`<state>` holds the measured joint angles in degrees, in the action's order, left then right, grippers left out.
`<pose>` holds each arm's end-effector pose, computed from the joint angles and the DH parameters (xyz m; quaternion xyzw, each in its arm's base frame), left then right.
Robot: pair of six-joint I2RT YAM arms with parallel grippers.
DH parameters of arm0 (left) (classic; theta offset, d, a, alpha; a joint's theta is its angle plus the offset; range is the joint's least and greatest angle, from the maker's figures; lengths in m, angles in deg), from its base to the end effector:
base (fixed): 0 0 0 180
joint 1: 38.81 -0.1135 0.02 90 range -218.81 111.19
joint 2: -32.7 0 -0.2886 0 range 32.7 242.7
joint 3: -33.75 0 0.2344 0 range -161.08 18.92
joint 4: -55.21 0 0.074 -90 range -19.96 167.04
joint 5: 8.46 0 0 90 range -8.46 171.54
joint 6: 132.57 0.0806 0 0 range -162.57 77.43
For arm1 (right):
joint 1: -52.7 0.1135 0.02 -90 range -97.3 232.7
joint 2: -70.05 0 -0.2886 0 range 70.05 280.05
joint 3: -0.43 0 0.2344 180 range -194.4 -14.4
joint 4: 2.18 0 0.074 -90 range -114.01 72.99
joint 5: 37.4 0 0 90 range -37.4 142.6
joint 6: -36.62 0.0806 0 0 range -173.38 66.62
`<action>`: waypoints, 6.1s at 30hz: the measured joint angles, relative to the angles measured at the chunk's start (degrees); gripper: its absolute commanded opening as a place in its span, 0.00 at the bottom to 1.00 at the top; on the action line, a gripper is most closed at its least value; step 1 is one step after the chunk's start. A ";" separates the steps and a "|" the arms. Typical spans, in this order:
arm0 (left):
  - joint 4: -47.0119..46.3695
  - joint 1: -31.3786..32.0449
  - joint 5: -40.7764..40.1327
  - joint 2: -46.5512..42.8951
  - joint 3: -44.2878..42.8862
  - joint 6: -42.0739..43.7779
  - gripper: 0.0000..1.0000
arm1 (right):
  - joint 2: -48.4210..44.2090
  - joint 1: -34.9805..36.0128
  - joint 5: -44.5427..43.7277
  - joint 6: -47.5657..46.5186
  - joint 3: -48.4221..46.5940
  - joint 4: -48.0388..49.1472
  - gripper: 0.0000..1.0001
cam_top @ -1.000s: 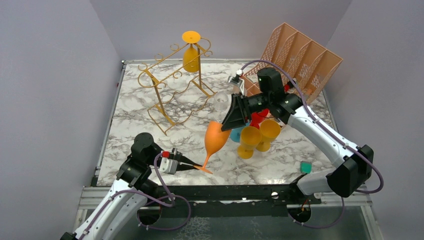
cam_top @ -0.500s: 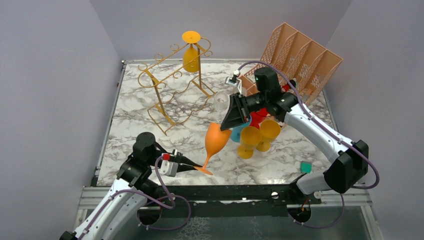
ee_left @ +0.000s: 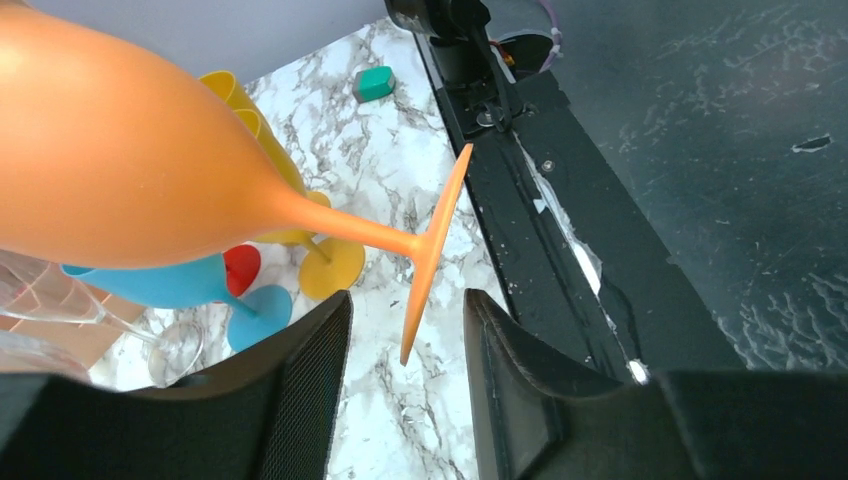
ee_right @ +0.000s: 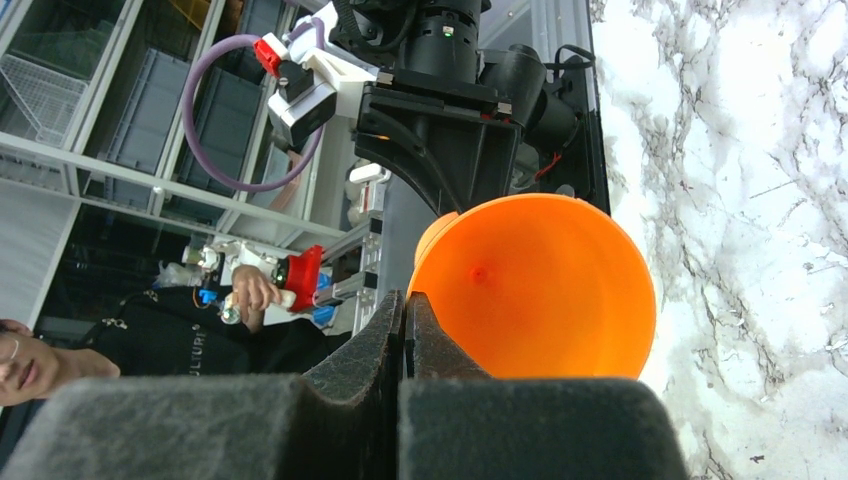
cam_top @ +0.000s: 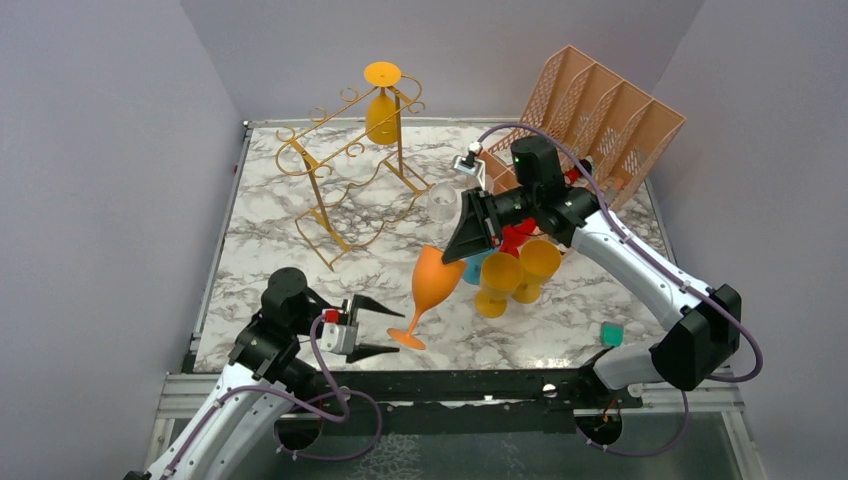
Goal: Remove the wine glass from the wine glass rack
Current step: Place the wine glass at the center of the board, then pick up the wine glass from the wine rack.
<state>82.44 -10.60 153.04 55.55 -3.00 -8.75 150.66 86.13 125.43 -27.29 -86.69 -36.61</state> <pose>0.0330 -0.1045 0.2589 0.6386 0.3589 -0.4331 0.5252 0.2014 0.2253 0.3790 -0.3496 0.6685 0.6475 0.1078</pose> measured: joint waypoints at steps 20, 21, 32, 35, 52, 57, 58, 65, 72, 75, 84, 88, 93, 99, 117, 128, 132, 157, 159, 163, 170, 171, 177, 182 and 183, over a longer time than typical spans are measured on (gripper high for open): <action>3.69 0.00 -31.87 -19.82 -5.22 -21.57 0.99 | -6.14 16.11 -48.37 -8.74 0.02 -9.11 0.01; 3.65 0.00 -35.36 -20.04 -5.55 -23.96 0.99 | -6.05 18.16 -52.54 -9.05 0.02 -9.42 0.01; 7.39 0.00 -59.45 -12.00 -9.22 -40.30 0.99 | 1.03 30.14 -84.13 -14.27 -2.19 -11.34 0.01; 8.07 0.00 -60.89 -10.67 -9.60 -41.35 0.99 | 2.16 30.82 -87.27 -15.21 -2.21 -11.34 0.01; 10.49 0.00 -65.57 -3.91 -12.20 -45.66 0.99 | 7.56 30.80 -91.93 -16.55 -2.45 -10.73 0.06; 11.06 0.00 -67.43 -3.58 -13.97 -46.47 0.99 | 7.56 30.80 -92.21 -17.33 -2.45 -9.92 0.20; 11.39 0.00 -68.28 -3.30 -14.64 -46.49 0.99 | 7.56 30.80 -92.41 -17.42 -2.45 -9.94 0.21; 14.05 0.00 -73.42 3.56 -20.65 -46.51 0.99 | 7.74 30.80 -93.13 -17.62 -3.28 -10.45 0.24; 16.87 0.00 -74.16 9.75 -27.23 -46.40 0.99 | 3.34 30.80 -92.04 -17.57 -3.43 -10.16 0.34; 17.57 0.00 -74.12 12.83 -33.09 -45.77 0.99 | -2.29 30.80 -91.12 -17.25 -1.79 -8.28 0.44; 20.00 0.00 -73.94 29.70 -55.10 -40.63 0.99 | -15.61 30.80 -86.33 -14.03 8.79 -0.96 0.51; 21.22 -0.11 -73.83 39.52 -65.18 -37.79 0.99 | -16.59 30.80 -84.24 -12.09 11.52 -0.46 0.52; 22.84 -3.17 -70.12 48.35 -72.94 -35.67 0.99 | -19.12 30.80 -82.05 -9.57 14.12 -0.02 0.53; 23.69 -15.15 -60.72 60.89 -83.14 -36.13 0.97 | -22.69 30.80 -80.19 -7.45 14.80 0.35 0.54; 20.55 -24.76 -42.58 94.60 -116.10 -43.30 0.75 | -25.55 30.80 -78.88 -3.37 16.55 1.18 0.54; 16.35 -24.72 -36.54 98.33 -117.24 -48.98 0.60 | -25.68 30.80 -78.68 -2.84 16.55 0.20 0.54; 15.08 -24.72 -34.53 98.38 -117.37 -49.64 0.59 | -26.10 30.80 -78.64 -2.40 16.55 0.20 0.54; 15.17 -24.76 -31.45 99.21 -115.19 -48.76 0.45 | -26.27 30.80 -76.78 0.48 16.55 0.20 0.55; 15.17 -24.76 -31.06 99.21 -114.97 -48.68 0.42 | -26.25 30.80 -76.74 0.50 16.55 0.20 0.55; 15.28 -24.76 -30.80 99.21 -114.66 -48.30 0.32 | -26.25 30.80 -76.74 0.50 16.55 0.20 0.55; 14.53 -25.07 -30.86 99.21 -114.66 -49.13 0.18 | -25.79 30.80 -76.56 0.50 16.55 0.20 0.55; 14.43 -25.09 -30.86 99.21 -114.68 -49.33 0.17 | -25.70 30.80 -76.54 0.52 16.55 0.17 0.55; 13.75 -25.14 -30.88 99.21 -114.68 -51.23 0.08 | -25.49 30.80 -76.37 0.92 16.55 0.20 0.55; 12.79 -25.14 -30.91 99.19 -114.66 -53.72 0.00 | -25.24 30.80 -76.28 0.96 16.55 0.22 0.55; 12.44 -25.14 -30.93 99.19 -114.60 -54.36 0.00 | -25.18 30.80 -76.28 0.98 16.55 0.22 0.55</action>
<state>94.88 -35.74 122.12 154.74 -117.59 -63.11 125.49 116.93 49.15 -26.31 -70.14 -36.39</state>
